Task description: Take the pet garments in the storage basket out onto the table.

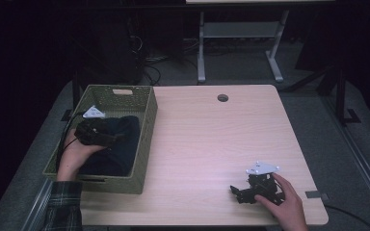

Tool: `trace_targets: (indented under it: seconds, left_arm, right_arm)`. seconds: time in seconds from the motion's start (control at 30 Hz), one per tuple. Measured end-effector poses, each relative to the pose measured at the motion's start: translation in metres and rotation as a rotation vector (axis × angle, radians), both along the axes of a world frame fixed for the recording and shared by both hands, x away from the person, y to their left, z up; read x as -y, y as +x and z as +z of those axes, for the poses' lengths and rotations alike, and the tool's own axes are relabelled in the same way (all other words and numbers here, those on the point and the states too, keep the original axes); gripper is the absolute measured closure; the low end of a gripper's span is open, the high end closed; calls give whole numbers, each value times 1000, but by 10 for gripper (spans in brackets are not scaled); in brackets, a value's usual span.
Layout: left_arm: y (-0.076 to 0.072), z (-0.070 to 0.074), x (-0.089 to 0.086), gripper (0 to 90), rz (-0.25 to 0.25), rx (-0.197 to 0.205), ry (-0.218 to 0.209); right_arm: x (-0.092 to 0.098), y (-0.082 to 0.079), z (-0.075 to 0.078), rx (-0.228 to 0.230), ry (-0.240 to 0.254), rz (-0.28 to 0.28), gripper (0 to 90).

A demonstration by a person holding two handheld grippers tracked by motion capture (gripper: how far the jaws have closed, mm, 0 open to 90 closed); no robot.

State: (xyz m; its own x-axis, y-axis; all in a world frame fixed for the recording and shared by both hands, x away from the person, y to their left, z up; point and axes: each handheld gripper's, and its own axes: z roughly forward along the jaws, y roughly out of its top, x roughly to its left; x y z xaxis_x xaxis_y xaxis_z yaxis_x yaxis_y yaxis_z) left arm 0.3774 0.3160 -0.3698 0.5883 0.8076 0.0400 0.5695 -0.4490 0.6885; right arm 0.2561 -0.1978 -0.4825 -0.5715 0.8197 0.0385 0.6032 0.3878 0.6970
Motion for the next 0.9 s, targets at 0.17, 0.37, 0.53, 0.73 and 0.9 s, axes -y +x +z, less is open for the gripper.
trace_targets:
  seconds: [0.17, 0.37, 0.53, 0.73, 0.9]
  left_arm:
    - [5, -12, -7, 138, 12, -42, 30]
    - [9, -21, -10, 138, 29, -77, 63]
    - [11, -31, -11, 138, 25, -102, 58]
    - [13, -41, -13, 137, 22, -132, 70]
    - [14, -48, -9, 138, 20, -166, 104]
  right_arm:
    - [0, 0, 0, 2, 0, 1, 0]
    - [0, 0, 0, 1, 0, 1, 0]
    - [0, 0, 0, 0, 0, 0, 0]
    - [0, 0, 0, 0, 0, 0, 0]
    - [0, 0, 0, 0, 0, 0, 0]
